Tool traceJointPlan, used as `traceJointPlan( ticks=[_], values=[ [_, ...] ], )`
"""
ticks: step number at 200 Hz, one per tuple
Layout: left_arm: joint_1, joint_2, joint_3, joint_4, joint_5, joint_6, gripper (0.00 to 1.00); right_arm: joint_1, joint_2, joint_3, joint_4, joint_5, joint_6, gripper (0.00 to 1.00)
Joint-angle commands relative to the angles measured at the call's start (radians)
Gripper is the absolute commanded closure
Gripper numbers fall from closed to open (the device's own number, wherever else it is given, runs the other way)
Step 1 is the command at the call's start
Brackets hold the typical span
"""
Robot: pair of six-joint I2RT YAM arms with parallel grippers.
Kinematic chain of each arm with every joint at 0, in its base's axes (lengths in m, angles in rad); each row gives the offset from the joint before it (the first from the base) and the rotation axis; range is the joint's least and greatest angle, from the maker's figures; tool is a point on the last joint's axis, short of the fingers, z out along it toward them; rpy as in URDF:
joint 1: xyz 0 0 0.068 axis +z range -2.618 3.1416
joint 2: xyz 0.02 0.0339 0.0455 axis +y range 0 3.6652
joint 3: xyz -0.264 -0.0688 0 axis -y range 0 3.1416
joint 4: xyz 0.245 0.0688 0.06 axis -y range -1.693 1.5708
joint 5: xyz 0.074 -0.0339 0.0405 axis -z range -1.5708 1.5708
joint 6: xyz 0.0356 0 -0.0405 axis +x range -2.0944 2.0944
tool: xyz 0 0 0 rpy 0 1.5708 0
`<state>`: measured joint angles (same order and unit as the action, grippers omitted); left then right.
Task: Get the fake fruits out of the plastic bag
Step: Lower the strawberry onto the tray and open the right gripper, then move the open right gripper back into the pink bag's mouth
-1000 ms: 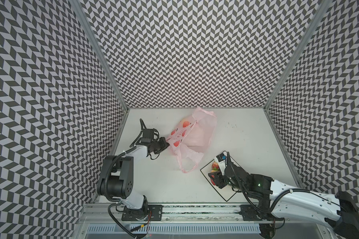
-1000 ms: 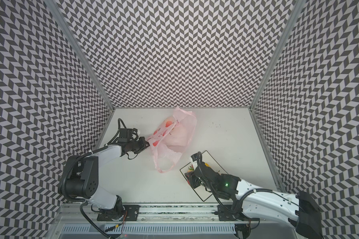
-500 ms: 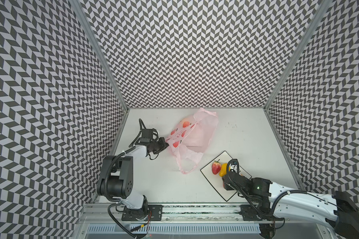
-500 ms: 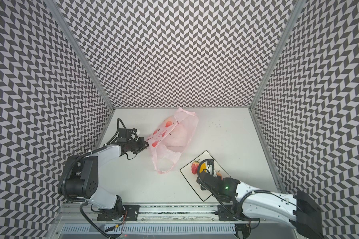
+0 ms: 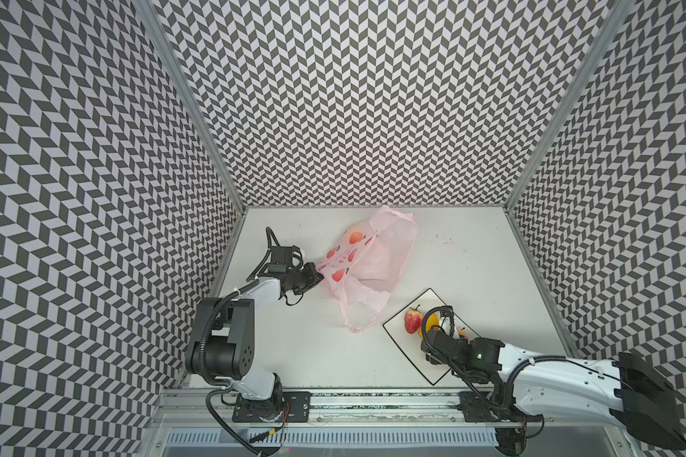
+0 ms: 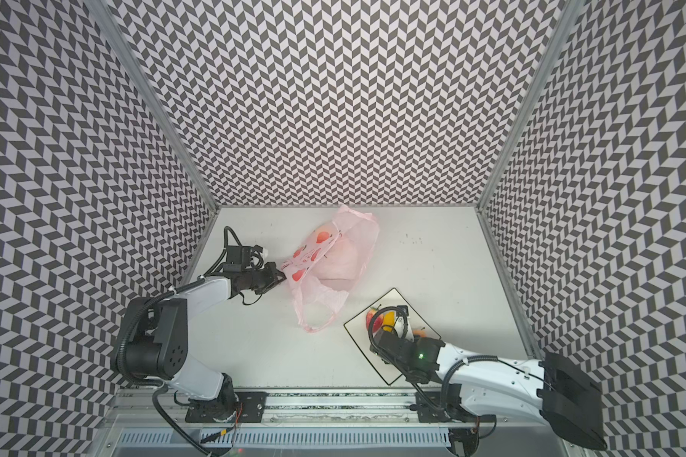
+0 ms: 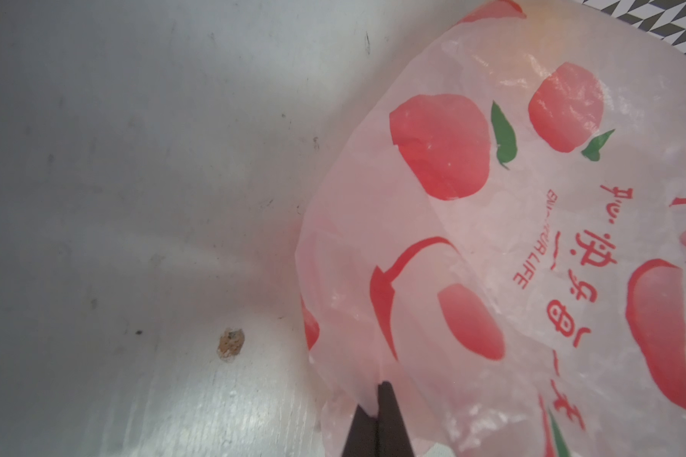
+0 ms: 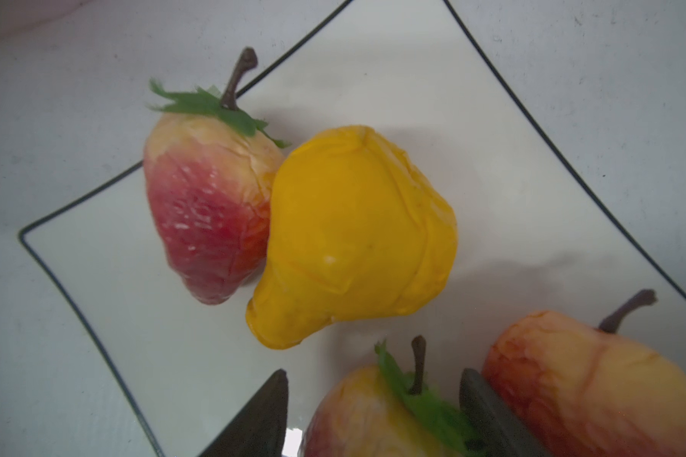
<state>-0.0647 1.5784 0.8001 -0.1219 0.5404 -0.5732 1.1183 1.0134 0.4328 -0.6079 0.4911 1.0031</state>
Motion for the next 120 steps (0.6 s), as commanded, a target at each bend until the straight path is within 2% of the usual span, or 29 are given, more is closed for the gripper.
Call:
traceJointPlan(
  ticks=[1,27,71,96,120],
  values=[
    [0.007,0.01,0.027,-0.005,0.009,0.011,1.0,0.005,-0.052,0.033,-0.023,0.034,0.036,0.28],
    [0.007,0.007,0.033,-0.011,0.006,0.013,1.0,0.005,-0.144,0.068,-0.068,0.028,0.026,0.26],
    [0.009,0.005,0.035,-0.013,0.009,0.012,1.0,0.005,-0.338,0.138,-0.039,0.062,-0.093,0.26],
    [0.008,0.005,0.027,0.004,0.023,0.0,1.0,0.005,-0.414,0.154,0.081,0.065,-0.219,0.29],
    [0.009,0.001,0.024,0.008,0.025,-0.003,1.0,0.006,-0.398,0.188,0.212,0.063,-0.386,0.31]
  ],
)
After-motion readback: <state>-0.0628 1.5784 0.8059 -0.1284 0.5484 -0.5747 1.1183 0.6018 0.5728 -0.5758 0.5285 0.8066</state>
